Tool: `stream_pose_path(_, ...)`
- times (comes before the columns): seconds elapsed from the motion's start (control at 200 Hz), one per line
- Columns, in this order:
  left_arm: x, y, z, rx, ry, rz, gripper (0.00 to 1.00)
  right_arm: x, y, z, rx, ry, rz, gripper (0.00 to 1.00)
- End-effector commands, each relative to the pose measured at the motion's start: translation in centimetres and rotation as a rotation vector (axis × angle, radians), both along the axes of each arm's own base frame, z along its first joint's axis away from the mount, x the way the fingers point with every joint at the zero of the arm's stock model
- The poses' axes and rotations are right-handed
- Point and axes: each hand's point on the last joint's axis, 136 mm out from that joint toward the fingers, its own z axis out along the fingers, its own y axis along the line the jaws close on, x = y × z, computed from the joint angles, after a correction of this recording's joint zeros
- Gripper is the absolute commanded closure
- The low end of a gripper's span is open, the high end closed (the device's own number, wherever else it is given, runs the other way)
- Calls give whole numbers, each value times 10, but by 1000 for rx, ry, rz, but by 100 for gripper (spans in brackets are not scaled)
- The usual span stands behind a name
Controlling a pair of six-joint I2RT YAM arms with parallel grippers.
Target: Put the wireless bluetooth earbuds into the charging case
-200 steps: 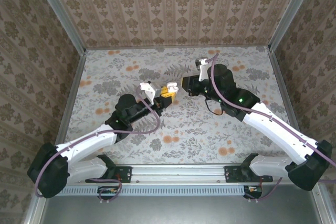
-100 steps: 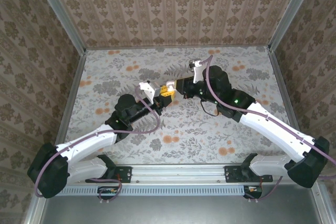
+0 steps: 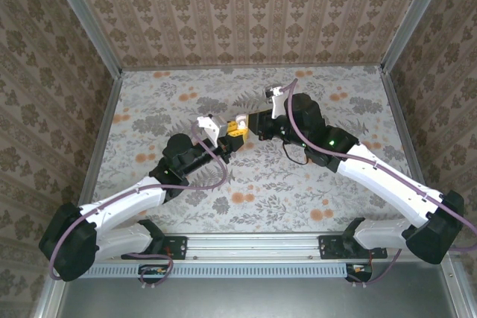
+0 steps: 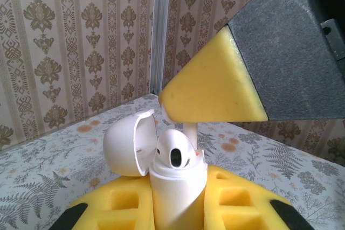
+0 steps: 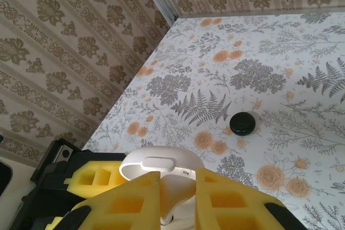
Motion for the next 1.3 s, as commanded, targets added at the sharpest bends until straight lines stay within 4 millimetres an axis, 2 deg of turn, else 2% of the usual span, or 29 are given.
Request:
stream_pose_path(0.0,-3,-1,18,-51,-34,-4,100,-6,12,-5,-4,0,70,82)
stream_pose_path(0.345,-2,1,17,-52,-27,7,100,-18,18,-15,-41,36,141,82)
stream_pose_path(0.45,-2,1,17,-53,-25,7,100,-20,18,-15,-43,43,148,80)
stream_pose_path(1.045,-2,4,16,-57,-19,13,100,-23,25,-2,37,73,166,71)
stream_pose_path(1.295,-3,6,14,-55,-21,21,100,-22,19,17,69,55,142,63)
